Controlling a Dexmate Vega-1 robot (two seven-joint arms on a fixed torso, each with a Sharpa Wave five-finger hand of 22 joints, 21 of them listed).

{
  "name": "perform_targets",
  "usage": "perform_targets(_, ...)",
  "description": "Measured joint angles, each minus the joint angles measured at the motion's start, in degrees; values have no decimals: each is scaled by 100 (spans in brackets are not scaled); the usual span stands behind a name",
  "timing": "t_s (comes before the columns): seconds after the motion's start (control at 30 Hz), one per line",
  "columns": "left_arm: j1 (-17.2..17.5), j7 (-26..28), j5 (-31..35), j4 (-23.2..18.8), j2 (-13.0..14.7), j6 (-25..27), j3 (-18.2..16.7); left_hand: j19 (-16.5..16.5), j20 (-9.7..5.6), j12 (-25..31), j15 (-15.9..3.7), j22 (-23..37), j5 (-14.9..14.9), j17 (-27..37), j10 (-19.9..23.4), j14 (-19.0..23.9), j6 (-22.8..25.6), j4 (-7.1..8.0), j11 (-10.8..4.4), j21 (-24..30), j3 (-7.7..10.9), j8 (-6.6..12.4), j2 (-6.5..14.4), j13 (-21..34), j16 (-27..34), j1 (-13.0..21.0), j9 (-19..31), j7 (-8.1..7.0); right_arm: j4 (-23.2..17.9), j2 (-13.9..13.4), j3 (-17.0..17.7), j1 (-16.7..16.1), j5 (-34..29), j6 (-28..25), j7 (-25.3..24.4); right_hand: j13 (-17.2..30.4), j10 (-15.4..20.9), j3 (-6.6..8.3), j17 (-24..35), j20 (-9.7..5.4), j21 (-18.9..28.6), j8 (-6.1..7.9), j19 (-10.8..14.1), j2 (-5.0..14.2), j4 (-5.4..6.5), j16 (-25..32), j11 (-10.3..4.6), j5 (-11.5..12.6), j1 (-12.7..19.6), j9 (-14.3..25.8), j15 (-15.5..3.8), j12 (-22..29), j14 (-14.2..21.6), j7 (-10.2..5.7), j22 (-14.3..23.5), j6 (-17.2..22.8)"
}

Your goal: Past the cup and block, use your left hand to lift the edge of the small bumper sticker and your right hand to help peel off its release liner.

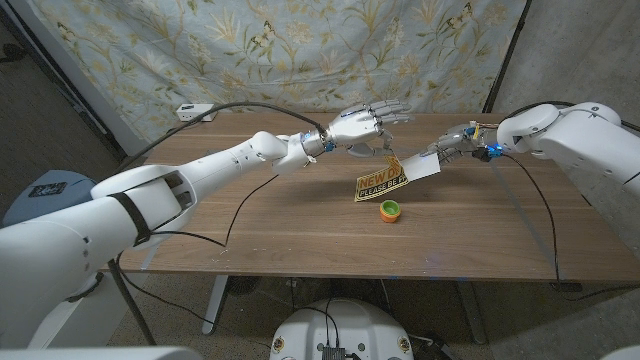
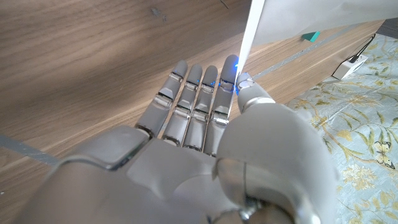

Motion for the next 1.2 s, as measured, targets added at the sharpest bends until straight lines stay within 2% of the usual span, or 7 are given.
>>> perform_targets(0.2, -2, 0, -18, -46, 45, -10, 2, 0, 0, 0, 11, 0, 0, 0, 0, 52, 0, 0, 0, 0, 0, 0, 0, 0, 0, 0, 0, 0, -7, -27, -4, 32, -24, -47, 23, 56, 157, -21, -8, -21, 0, 0, -22, 30, -9, 44, -75, 0, 30, 0, -29, 85, 194, 0, 0, 0)
perform_targets(0.67, 1, 0, -89, -185, 155, -41, -2, 0, 0, 0, 10, 0, 0, 0, -1, 52, 2, 0, 1, 0, 0, 26, 0, 0, 0, 0, -3, -2, -46, -107, 64, 15, -24, -116, -12, 115, 172, -20, -16, -20, 0, 0, -21, 30, -9, 44, -90, 0, 30, 0, -36, 129, 263, 0, -1, 1)
perform_targets(0.93, 1, 0, -189, -305, 277, 6, 102, 0, 0, 0, 10, 0, 0, 0, -1, 52, 2, 0, 1, 0, 0, 26, -30, 0, 0, -30, -5, -2, -48, -149, 103, 3, -3, -155, -39, 164, 316, -37, -15, -20, 0, -1, -21, 53, 7, 44, -172, 0, 52, 0, -37, 240, 325, -32, -1, -31)
perform_targets(1.2, -34, 0, -303, -388, 376, 65, 201, 0, 0, 0, 10, 0, 0, 0, -1, 51, 2, 0, 1, 0, 0, 26, -30, 0, 0, -30, 0, -2, -49, -182, 118, 13, -2, -193, -42, 216, 316, -37, -42, -22, 0, -1, -19, 53, 7, 44, -172, 0, 52, 0, -37, 240, 325, -32, -1, -31)
